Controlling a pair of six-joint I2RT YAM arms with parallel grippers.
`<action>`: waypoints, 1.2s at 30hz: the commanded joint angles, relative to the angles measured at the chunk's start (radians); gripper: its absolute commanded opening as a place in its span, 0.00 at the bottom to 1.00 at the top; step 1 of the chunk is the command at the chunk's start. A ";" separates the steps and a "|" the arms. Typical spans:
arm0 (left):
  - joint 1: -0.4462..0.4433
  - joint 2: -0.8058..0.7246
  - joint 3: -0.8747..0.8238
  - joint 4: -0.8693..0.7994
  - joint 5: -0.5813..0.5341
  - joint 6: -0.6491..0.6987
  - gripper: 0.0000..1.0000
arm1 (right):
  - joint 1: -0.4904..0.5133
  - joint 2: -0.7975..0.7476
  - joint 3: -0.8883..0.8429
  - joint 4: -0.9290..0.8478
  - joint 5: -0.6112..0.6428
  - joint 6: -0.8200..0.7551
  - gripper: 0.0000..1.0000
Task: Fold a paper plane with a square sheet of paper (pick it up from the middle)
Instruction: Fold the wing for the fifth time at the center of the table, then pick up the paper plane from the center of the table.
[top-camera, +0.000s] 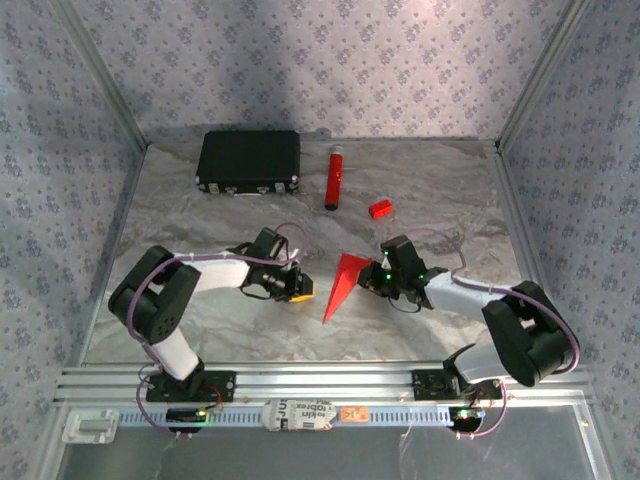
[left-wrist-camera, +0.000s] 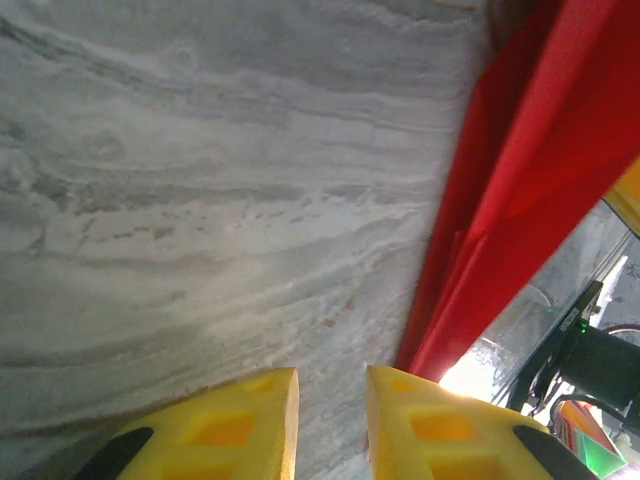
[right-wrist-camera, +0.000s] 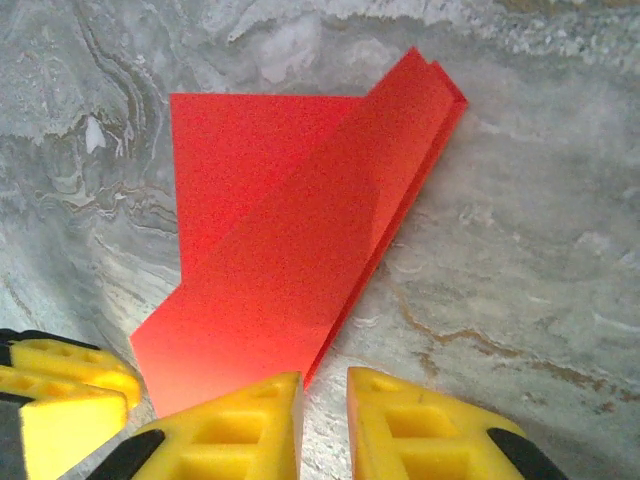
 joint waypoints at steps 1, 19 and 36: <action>0.000 0.040 0.044 0.011 0.052 -0.001 0.25 | 0.018 -0.020 -0.002 -0.032 0.005 0.016 0.19; -0.046 0.102 0.104 0.042 0.113 -0.002 0.27 | 0.060 0.027 0.007 -0.002 -0.015 0.023 0.18; -0.093 0.172 0.163 0.033 0.099 0.000 0.22 | 0.069 0.036 -0.022 0.042 -0.028 0.034 0.17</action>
